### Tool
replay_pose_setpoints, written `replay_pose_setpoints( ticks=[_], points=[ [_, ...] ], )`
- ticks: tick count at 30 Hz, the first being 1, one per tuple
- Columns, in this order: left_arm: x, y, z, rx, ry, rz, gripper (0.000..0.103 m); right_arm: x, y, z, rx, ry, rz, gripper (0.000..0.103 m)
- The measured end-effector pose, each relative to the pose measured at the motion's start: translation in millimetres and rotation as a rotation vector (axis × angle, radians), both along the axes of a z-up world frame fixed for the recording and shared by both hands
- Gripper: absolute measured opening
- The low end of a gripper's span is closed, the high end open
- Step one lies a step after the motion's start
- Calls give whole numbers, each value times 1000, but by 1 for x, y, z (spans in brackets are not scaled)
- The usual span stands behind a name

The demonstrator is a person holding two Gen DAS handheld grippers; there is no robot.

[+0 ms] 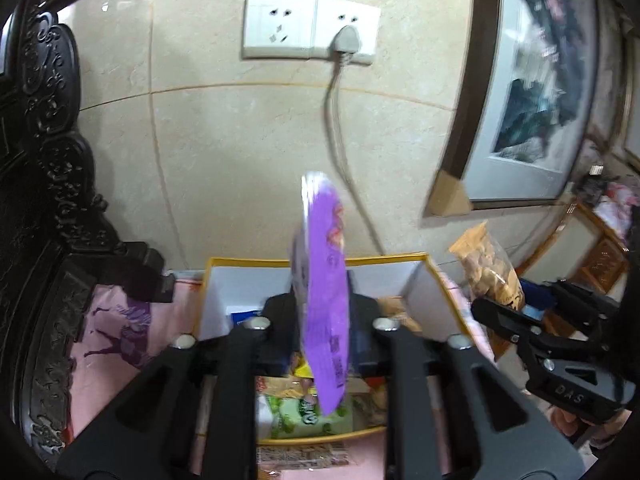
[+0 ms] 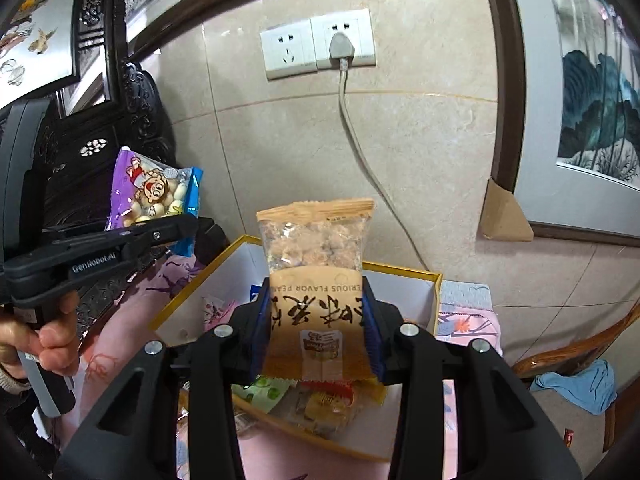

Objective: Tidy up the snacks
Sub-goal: 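Carry both packs over the yellow box and open both grippers, then grasp the dark stick pack with the right gripper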

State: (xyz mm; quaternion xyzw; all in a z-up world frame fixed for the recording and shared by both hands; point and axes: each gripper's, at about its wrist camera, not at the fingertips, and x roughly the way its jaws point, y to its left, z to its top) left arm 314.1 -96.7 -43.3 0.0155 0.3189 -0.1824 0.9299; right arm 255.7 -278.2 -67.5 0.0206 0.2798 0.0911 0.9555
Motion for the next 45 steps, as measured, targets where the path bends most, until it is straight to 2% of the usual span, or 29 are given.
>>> replay_pose_setpoints(
  ticks=[1, 2, 5, 8, 14, 21, 25, 30, 35, 41, 45],
  points=[
    [0, 1, -1, 17, 5, 41, 85, 1, 1, 0, -11, 2, -14, 63],
    [-3, 4, 1, 24, -8, 85, 91, -3, 1, 3, -16, -16, -36, 68],
    [-21, 20, 8, -11, -59, 89, 92, -18, 3, 7, 1, -51, -2, 68],
    [-36, 39, 5, -19, -45, 125, 93, -31, 11, 2, 1, -35, 52, 68],
    [-72, 89, -30, -63, 97, 229, 95, -58, 38, -22, -59, 25, 194, 68],
    [-119, 121, -81, -21, 223, 313, 95, -81, 72, -60, -142, 100, 333, 68],
    [-138, 129, -100, 14, 276, 323, 95, -87, 97, -86, -225, 145, 418, 68],
    [-152, 140, -108, 43, 293, 335, 95, -81, 123, -109, -320, 165, 502, 68],
    [-159, 156, -108, 7, 301, 374, 95, -70, 147, -135, -455, 130, 566, 68],
    [-163, 166, -114, 5, 324, 400, 95, -42, 165, -165, -517, 179, 637, 67],
    [-165, 169, -114, 1, 334, 411, 95, -28, 171, -178, -520, 213, 656, 65]
  ],
)
